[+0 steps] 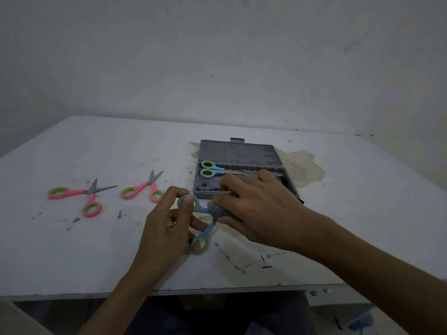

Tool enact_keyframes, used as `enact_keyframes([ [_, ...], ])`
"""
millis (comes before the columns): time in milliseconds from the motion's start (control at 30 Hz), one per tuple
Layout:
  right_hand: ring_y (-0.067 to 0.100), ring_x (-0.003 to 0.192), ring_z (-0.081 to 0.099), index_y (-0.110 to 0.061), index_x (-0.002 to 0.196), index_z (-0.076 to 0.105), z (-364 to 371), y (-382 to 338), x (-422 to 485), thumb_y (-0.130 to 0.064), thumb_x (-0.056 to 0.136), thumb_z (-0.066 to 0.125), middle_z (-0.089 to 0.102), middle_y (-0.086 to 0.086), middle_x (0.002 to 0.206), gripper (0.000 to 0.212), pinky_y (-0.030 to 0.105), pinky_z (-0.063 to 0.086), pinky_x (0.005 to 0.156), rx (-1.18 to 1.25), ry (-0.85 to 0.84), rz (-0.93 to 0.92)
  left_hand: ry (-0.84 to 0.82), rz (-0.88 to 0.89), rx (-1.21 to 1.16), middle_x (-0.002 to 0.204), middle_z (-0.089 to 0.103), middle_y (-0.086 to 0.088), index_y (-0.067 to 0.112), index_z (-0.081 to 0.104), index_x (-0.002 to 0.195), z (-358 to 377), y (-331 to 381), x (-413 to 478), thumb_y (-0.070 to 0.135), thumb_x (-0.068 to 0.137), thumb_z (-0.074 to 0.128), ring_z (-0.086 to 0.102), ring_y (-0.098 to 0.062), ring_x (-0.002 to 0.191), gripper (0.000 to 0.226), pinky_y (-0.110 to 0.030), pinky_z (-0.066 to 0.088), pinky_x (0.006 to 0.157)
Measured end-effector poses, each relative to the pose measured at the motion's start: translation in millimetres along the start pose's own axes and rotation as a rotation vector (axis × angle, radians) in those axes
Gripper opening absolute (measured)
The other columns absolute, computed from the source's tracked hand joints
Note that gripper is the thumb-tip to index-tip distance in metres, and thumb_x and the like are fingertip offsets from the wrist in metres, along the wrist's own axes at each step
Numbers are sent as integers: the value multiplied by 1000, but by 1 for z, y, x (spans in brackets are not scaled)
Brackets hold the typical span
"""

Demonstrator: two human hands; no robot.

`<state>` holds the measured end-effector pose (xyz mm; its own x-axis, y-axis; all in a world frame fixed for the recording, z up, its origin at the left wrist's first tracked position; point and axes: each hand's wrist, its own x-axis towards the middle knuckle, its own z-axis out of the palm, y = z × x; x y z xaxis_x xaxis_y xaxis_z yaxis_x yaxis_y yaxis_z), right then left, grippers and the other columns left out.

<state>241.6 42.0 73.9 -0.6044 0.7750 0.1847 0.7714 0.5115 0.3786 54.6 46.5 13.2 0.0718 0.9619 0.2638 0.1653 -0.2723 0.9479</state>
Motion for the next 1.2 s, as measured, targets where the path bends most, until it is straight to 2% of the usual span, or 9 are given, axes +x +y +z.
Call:
enact_keyframes([
  [200,24,91,59,-24,121,55,6,11,-8,-47,92,51,48,5,125,37,43,46,78,34,120,193,12,-45,-30,64,72,-12,23,53,90,0,2,1,35,99,44,64,-16,44,17,-23,48,41],
  [367,22,82,56,-22,120,58,15,-13,-13,-37,90,63,53,5,117,34,38,42,69,50,203,77,-2,-35,-37,64,70,-17,19,53,92,1,3,0,32,99,44,66,-14,47,17,-21,48,41],
  [500,24,83,59,-21,117,60,7,-2,-13,-35,86,67,55,6,114,34,40,43,72,72,250,177,9,-50,-51,62,71,-15,18,53,92,1,4,1,33,99,44,65,-13,44,19,-20,46,39],
  [667,21,86,57,-20,120,57,16,-32,-16,-27,79,74,56,4,113,44,39,43,73,57,252,63,17,-19,2,63,70,-14,19,54,92,0,3,-1,31,99,45,66,-11,45,16,-17,48,40],
  [733,20,82,58,-21,116,61,13,-24,-17,-26,79,76,59,2,109,40,36,42,70,79,316,152,19,-35,-10,62,71,-13,18,53,93,-1,3,0,32,99,44,64,-12,43,17,-19,47,39],
  [800,21,80,58,-20,115,63,12,-19,-19,-24,80,76,60,3,107,37,37,41,70,108,366,212,24,-42,-24,62,71,-13,18,53,92,-1,4,-1,32,99,44,62,-12,41,18,-20,46,38],
  [933,20,78,53,-21,119,60,21,-39,-23,-26,84,71,60,-1,106,38,34,35,69,62,340,63,50,-40,-39,61,69,-16,17,53,92,0,6,-1,28,100,44,62,-8,40,16,-15,43,36],
  [1100,22,78,56,-19,110,66,18,-32,-22,-19,78,77,62,0,100,34,35,36,69,144,399,278,52,-57,-36,61,71,-12,19,52,91,0,4,2,31,100,44,60,-10,39,17,-18,44,37],
  [1200,19,75,53,-20,115,63,24,-56,-22,-23,82,71,59,-2,103,34,31,28,67,147,385,202,51,-46,-21,62,70,-13,18,51,91,-1,3,1,30,100,43,60,-8,39,17,-16,42,36],
])
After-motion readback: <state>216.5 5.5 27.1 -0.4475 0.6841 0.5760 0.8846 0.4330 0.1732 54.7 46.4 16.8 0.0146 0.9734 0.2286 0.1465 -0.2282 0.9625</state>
